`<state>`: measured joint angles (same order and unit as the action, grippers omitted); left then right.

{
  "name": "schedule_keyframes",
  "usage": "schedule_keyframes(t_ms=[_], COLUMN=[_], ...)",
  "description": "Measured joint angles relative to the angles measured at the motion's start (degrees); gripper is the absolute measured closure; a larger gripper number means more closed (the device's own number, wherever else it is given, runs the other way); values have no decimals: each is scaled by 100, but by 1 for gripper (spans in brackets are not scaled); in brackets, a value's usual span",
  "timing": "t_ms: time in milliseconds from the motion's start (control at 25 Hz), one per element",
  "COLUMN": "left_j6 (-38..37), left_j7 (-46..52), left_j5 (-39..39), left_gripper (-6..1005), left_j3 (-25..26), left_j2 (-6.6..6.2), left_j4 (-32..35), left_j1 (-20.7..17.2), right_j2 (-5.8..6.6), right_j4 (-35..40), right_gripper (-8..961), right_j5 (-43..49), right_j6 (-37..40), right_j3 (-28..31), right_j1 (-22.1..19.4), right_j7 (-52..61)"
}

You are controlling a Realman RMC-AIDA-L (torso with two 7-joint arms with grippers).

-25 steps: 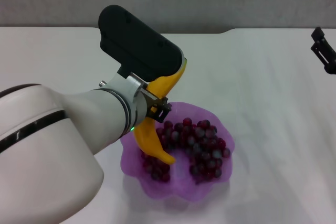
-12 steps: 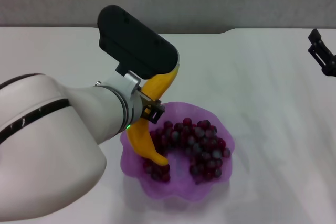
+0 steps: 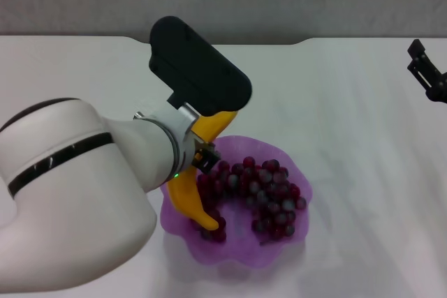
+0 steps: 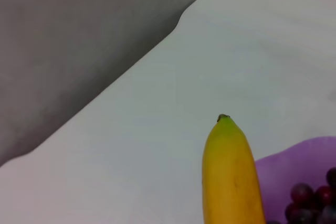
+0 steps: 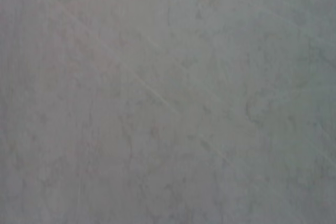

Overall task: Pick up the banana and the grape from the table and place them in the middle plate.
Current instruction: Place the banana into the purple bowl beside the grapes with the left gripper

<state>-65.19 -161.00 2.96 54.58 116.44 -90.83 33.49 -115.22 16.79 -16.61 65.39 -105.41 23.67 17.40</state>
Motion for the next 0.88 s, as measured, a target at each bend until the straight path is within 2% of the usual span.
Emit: schedule_keyframes(t_ms=[360, 800, 880], left_j6=[0, -34, -42], left_j7=[12, 74, 52], left_j5=[69, 199, 185], left_gripper=[498, 121, 121], left_j3=[-93, -22, 143], left_j2=[1, 1, 1], left_j4=[37, 19, 57], left_j1=[39, 64, 72], right_j2=[0, 0, 0], right_j4=[-1, -10, -10], right_gripper=[117, 117, 117], right_j5=[0, -8, -14], right_j6=[0, 0, 0], right_j3=[-7, -2, 14], right_j1=[-2, -3, -3], right_j7=[0, 0, 0])
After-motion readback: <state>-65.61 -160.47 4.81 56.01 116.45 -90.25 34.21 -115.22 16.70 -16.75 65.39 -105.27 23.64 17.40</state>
